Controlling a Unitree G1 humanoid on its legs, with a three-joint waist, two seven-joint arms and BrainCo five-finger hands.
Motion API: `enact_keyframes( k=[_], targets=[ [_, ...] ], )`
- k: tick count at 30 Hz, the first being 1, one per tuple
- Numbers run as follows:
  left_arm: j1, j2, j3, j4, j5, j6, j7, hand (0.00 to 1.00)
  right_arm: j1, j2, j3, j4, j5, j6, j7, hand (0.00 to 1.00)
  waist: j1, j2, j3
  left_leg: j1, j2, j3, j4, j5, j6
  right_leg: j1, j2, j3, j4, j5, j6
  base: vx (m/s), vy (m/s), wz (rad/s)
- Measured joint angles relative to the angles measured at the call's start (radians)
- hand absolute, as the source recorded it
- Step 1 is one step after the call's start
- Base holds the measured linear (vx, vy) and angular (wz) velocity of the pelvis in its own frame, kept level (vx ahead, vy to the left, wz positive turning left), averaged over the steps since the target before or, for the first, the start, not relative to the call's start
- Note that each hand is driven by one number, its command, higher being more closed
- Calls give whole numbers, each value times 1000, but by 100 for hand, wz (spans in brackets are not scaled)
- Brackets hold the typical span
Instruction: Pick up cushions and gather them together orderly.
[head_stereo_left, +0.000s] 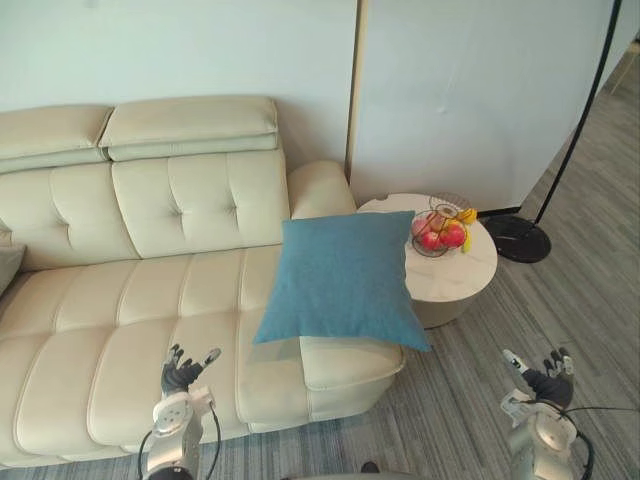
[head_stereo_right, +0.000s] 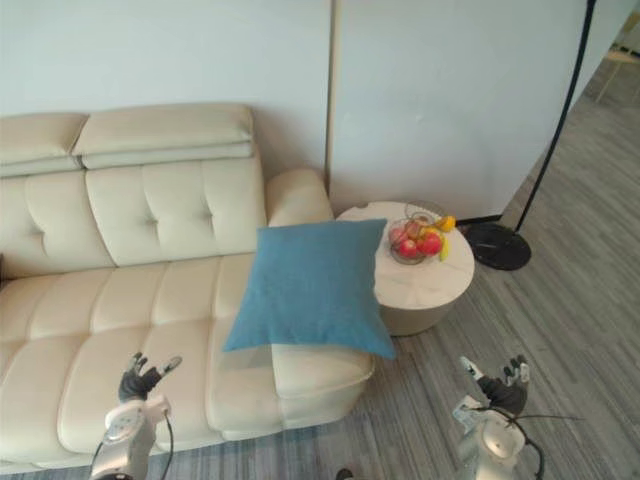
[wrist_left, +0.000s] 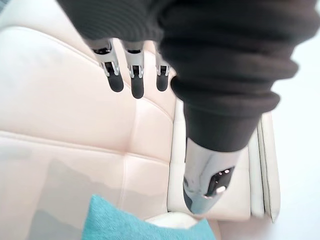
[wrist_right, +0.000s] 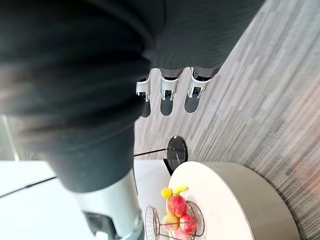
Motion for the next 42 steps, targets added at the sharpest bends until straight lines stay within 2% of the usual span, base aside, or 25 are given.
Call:
enact_keyframes(
  k=[4,5,9,15,17,21,29,42],
  targets=[
    [-117,-4,-69,-19,-50,-9,2,0,-83,-1,11,-41,35,-1,-3,0,1,1,35,-42,-1,-25,27,0,0,-19,-8,-18,5,0,0,13,-9,18],
    [-161,-4,-87,-18,-66,-21,5,0,-120,-8,32,-47,44,-2,-6,0,1,-1,45,-72,-2,-26,35,1,1,-52,-11,-19,20,0,-1,-58,-12,11],
    [-271,-11,-125,-12,-85,-21,25,0,-199,-32,68,-46,107,-2,-26,0,1,-6,79,-159,-7,-27,78,2,4,-131,-19,-19,53,1,-2,-78,-18,8],
    [-386,-17,-157,77,-90,-20,41,0,-268,-44,84,-36,194,-4,-45,0,2,-2,94,-228,-2,-25,106,2,4,-196,-16,-17,71,8,-10,-52,-27,0],
    [-458,-15,-166,125,-84,-18,41,0,-318,-76,111,-19,227,-4,-43,0,2,-3,125,-253,2,-24,122,2,4,-217,-13,-14,75,16,-14,-54,-22,-3],
    [-556,-10,-176,200,-66,-15,41,0,-435,-114,162,58,232,-4,-34,0,0,-1,147,-308,5,-17,141,6,5,-269,-9,-4,75,35,-15,-63,-19,-8],
    [-660,37,-184,253,-50,-6,42,0,-546,-135,198,95,249,-3,-29,0,0,0,178,-357,5,-13,151,12,8,-317,-9,2,76,47,-17,-13,-3,0],
    [-721,67,-181,308,-30,11,42,0,-669,-180,247,204,260,2,-23,0,-6,-2,233,-397,2,-7,143,26,9,-360,-10,9,71,65,-19,-8,-2,0]
  ],
)
